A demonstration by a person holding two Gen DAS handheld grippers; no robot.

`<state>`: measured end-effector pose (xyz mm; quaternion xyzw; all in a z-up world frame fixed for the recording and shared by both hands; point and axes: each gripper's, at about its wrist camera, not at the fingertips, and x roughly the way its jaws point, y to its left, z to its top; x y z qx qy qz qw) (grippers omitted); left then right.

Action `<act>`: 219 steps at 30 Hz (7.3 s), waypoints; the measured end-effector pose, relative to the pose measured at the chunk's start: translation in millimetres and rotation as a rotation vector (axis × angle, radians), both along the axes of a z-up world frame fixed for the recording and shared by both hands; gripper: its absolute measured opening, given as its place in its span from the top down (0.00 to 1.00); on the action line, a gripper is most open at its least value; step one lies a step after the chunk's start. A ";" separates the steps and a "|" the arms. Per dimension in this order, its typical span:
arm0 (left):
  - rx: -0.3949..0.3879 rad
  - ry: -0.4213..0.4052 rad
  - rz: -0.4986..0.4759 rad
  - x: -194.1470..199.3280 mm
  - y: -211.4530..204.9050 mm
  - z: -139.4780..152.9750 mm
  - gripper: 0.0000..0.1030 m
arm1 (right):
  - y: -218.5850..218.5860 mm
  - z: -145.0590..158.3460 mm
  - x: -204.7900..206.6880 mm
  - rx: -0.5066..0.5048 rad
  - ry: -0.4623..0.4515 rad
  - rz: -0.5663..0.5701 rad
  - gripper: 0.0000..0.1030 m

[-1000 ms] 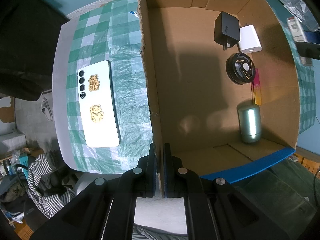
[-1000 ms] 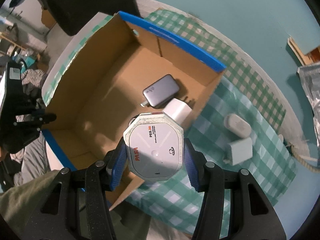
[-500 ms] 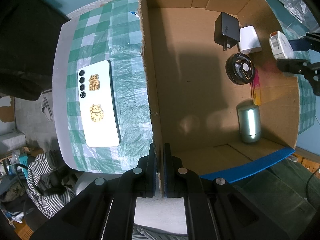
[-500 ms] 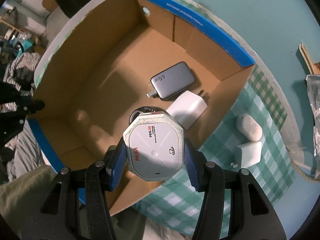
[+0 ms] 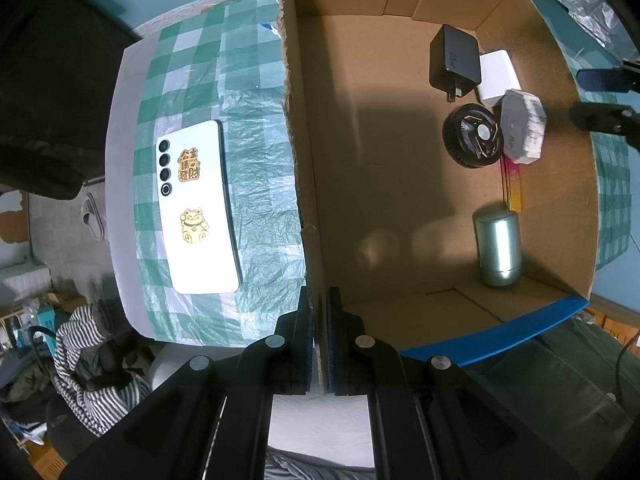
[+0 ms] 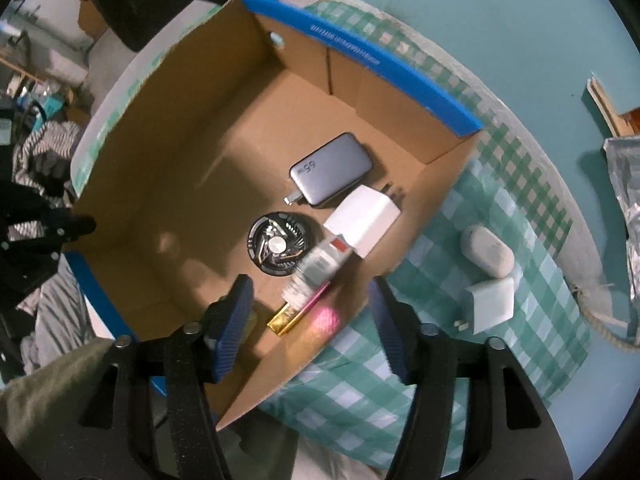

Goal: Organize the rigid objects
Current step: 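Lower the hexagonal puck into the box and open the right gripper, then move the right gripper down to the white square charger, then close the right gripper on the white square charger and lift it, then carry the square charger with the right gripper over the box, then lower the square charger into the box and open the right gripper, then move the right gripper down to the white oval power bank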

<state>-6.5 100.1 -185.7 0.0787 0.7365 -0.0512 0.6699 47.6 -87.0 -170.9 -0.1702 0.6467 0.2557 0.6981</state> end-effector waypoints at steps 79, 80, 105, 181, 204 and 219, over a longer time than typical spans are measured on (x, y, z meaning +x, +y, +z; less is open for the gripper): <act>-0.001 0.006 0.027 2.5 0.9 -0.2 0.96 | -187.8 -123.3 53.0 -0.097 0.088 -0.520 0.48; -0.001 0.007 0.027 2.5 0.9 -0.3 0.96 | -188.6 -123.2 52.6 -0.097 0.088 -0.521 0.49; 0.000 0.003 0.017 1.2 0.8 0.4 0.96 | -141.9 -41.1 26.6 0.004 0.047 -0.337 0.50; 0.000 -0.002 -0.003 -1.1 -0.5 3.0 0.96 | -30.6 21.0 12.7 0.082 -0.065 -0.025 0.38; -0.001 0.003 0.042 1.8 1.3 2.1 0.96 | -124.8 -67.3 115.0 0.017 -0.011 -0.217 0.33; 0.001 0.006 0.077 2.2 2.9 2.3 0.96 | -117.4 -96.8 119.0 -0.003 0.060 -0.137 0.33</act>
